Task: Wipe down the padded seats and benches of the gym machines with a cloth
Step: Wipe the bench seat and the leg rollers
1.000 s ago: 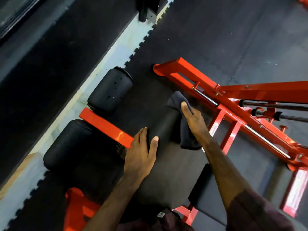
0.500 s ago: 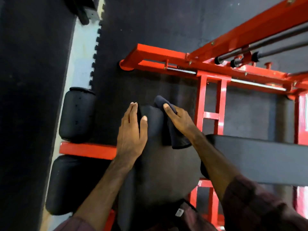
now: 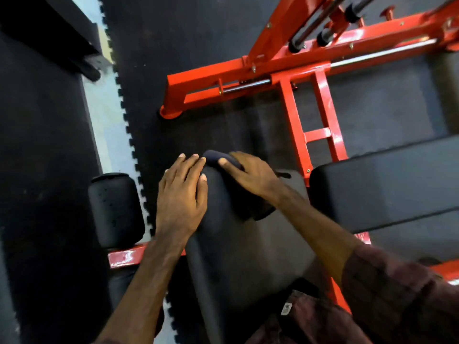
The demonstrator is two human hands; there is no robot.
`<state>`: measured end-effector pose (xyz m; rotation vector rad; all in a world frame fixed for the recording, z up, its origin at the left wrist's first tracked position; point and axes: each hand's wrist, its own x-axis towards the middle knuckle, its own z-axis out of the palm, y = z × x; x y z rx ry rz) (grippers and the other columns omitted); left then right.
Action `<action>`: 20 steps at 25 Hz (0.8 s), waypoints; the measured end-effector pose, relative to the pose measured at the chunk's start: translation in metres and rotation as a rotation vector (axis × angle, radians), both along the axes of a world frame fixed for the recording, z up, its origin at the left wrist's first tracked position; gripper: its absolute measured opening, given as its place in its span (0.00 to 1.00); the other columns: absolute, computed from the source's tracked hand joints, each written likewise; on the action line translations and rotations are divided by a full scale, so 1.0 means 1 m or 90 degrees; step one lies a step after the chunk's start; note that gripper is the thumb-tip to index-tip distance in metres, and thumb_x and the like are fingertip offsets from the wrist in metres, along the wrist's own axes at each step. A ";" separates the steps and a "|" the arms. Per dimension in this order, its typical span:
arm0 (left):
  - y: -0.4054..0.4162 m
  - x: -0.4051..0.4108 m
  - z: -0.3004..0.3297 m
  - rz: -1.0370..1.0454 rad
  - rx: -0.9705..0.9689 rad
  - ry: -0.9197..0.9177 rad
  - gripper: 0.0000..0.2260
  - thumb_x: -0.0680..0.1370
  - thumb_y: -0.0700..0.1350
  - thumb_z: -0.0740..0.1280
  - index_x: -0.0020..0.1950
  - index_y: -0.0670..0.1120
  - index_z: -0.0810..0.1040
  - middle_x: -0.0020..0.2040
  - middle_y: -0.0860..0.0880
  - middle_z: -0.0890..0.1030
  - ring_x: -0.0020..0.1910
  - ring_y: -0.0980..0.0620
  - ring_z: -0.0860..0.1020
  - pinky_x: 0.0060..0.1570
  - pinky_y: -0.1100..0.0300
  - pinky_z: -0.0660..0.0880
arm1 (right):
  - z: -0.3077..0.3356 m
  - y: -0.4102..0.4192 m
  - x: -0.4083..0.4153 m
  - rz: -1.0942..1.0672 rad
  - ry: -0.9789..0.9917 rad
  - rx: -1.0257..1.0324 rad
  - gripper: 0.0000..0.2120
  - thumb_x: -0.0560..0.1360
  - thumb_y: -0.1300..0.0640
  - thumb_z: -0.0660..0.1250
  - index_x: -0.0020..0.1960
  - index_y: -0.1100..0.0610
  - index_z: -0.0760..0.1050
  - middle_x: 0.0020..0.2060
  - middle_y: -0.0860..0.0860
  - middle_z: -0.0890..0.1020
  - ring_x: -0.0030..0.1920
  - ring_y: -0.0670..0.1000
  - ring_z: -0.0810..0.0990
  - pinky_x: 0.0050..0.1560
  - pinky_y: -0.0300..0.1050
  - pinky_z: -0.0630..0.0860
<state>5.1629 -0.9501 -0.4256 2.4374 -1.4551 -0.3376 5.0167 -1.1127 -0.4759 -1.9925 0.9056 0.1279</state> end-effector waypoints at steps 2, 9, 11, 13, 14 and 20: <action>-0.019 -0.003 -0.001 -0.054 0.055 -0.082 0.19 0.85 0.50 0.58 0.74 0.48 0.78 0.71 0.50 0.80 0.75 0.47 0.72 0.75 0.38 0.65 | -0.011 0.004 -0.012 0.006 -0.078 -0.020 0.21 0.84 0.32 0.55 0.59 0.46 0.77 0.53 0.42 0.81 0.54 0.49 0.81 0.55 0.51 0.77; -0.055 -0.037 -0.004 -0.181 0.194 -0.207 0.18 0.84 0.53 0.58 0.68 0.50 0.81 0.60 0.50 0.84 0.56 0.44 0.80 0.69 0.39 0.67 | -0.030 -0.023 -0.048 -0.028 0.059 -0.012 0.28 0.83 0.28 0.51 0.62 0.46 0.79 0.59 0.48 0.83 0.59 0.54 0.81 0.61 0.55 0.76; -0.063 -0.042 -0.005 -0.198 0.230 -0.215 0.18 0.84 0.54 0.57 0.67 0.50 0.81 0.59 0.49 0.84 0.55 0.44 0.81 0.64 0.41 0.69 | -0.034 -0.022 -0.056 -0.013 -0.009 -0.044 0.25 0.83 0.30 0.52 0.61 0.45 0.78 0.58 0.48 0.83 0.58 0.54 0.81 0.58 0.54 0.76; -0.068 -0.044 -0.005 -0.222 0.264 -0.217 0.20 0.84 0.56 0.56 0.69 0.50 0.80 0.59 0.48 0.84 0.55 0.43 0.81 0.61 0.43 0.70 | -0.048 -0.040 -0.080 -0.059 0.078 -0.038 0.26 0.83 0.29 0.52 0.62 0.45 0.79 0.60 0.49 0.83 0.61 0.56 0.81 0.60 0.54 0.76; -0.070 -0.044 -0.006 -0.231 0.273 -0.218 0.21 0.84 0.57 0.56 0.69 0.50 0.79 0.59 0.48 0.84 0.55 0.43 0.81 0.61 0.43 0.70 | -0.053 -0.050 -0.090 -0.091 0.150 -0.024 0.28 0.82 0.28 0.52 0.63 0.45 0.79 0.62 0.50 0.83 0.63 0.58 0.81 0.61 0.55 0.74; -0.086 -0.059 -0.019 -0.291 0.311 -0.218 0.23 0.84 0.57 0.53 0.71 0.47 0.78 0.58 0.45 0.84 0.55 0.41 0.82 0.58 0.43 0.71 | -0.055 -0.035 -0.086 -0.067 0.093 -0.093 0.31 0.78 0.24 0.50 0.56 0.46 0.78 0.56 0.50 0.83 0.56 0.60 0.82 0.58 0.55 0.76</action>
